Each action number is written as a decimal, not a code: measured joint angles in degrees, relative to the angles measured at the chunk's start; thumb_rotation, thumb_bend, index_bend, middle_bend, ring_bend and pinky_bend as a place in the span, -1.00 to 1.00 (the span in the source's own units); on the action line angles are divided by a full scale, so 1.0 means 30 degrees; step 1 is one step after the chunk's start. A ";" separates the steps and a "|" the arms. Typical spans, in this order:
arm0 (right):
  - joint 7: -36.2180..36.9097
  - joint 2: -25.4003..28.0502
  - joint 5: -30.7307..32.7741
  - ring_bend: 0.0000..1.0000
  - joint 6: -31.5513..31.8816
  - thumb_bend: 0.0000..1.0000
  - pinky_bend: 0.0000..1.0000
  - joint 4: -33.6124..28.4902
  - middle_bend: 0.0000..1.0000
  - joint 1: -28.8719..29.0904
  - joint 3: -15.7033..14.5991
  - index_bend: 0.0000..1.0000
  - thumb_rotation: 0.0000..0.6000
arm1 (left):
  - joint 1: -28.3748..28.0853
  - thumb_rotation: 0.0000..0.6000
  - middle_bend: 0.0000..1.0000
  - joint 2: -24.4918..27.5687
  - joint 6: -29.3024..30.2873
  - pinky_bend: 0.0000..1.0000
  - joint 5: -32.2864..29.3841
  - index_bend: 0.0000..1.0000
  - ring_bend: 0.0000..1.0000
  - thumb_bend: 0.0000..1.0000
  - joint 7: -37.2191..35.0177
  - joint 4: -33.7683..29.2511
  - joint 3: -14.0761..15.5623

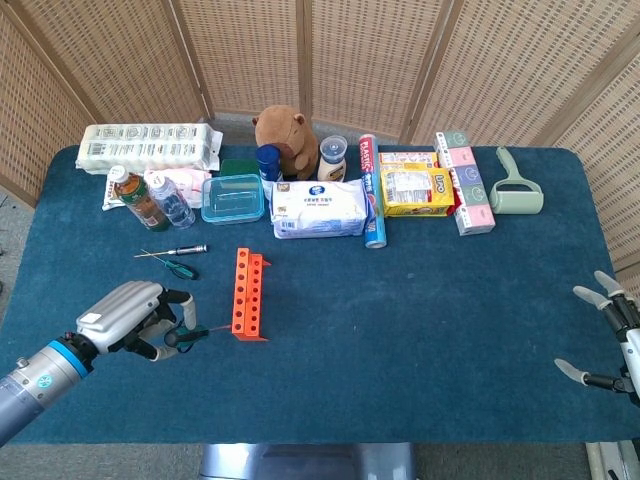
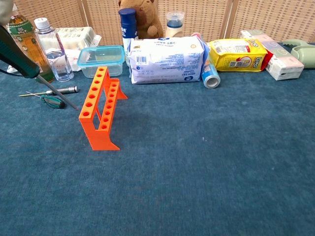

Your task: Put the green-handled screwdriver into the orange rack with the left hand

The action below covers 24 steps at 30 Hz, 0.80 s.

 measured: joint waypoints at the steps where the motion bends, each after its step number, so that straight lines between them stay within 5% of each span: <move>1: 0.0018 0.0005 -0.0002 -0.98 0.0009 -0.88 -1.00 0.0008 -0.94 -0.0004 -0.0002 -0.68 1.00 | -0.0012 1.00 0.91 -0.0014 -0.0054 0.72 -0.0063 0.32 0.65 -0.34 0.0072 -0.0008 -0.0042; 24: 0.0177 0.0059 -0.0044 -0.97 0.0014 -0.88 -1.00 -0.0007 -0.94 -0.0006 -0.0040 -0.68 1.00 | -0.0294 1.00 0.91 -0.0825 -0.0736 0.72 -0.2183 0.32 0.65 -0.34 0.2821 -0.0645 -0.0752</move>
